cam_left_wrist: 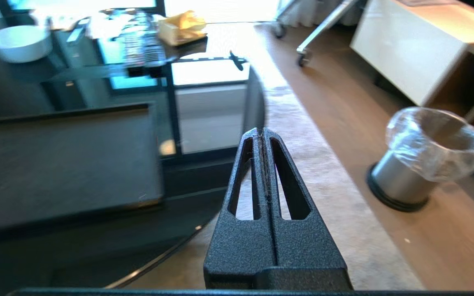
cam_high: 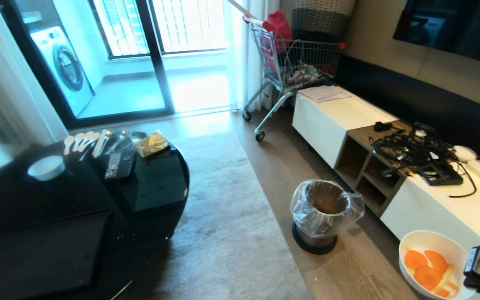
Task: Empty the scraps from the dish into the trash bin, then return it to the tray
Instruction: Move the bowl over the trash can
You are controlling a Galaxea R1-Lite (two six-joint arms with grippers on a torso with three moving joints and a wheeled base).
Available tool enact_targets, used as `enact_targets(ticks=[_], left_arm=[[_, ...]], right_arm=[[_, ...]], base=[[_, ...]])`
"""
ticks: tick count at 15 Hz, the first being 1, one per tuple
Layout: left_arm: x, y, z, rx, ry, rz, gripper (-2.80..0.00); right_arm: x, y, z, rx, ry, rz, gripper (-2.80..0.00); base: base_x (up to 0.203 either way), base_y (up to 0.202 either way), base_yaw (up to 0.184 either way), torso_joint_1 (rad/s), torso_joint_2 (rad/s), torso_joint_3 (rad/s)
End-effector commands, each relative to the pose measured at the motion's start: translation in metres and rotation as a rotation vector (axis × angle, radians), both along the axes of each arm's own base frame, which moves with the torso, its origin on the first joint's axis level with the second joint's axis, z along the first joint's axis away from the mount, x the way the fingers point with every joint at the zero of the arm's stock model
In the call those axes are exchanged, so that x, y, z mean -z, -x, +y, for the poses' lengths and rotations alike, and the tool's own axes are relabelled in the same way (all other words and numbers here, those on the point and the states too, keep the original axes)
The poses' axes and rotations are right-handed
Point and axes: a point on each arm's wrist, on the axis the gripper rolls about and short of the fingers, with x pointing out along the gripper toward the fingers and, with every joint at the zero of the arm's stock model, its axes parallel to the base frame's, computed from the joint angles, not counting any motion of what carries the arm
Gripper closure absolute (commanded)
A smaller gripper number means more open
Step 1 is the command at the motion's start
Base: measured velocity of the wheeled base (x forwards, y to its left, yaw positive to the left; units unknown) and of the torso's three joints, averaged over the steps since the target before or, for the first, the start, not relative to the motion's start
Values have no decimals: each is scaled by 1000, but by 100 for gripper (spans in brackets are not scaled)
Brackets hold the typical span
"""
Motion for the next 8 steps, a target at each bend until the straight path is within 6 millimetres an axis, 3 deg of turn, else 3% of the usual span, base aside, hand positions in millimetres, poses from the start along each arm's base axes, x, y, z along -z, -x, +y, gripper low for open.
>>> enact_targets(ticks=[1,8], left_arm=[[0,0,0,-1,1,-1,0],[0,0,0,-1,1,-1,0]], right_arm=[[-1,2,0,6,-2,-6,0],[-1,3,0,5,0,-8,0]], base=[[1,10,-171,-1,3,3],[1,7,-160,4,3,2]])
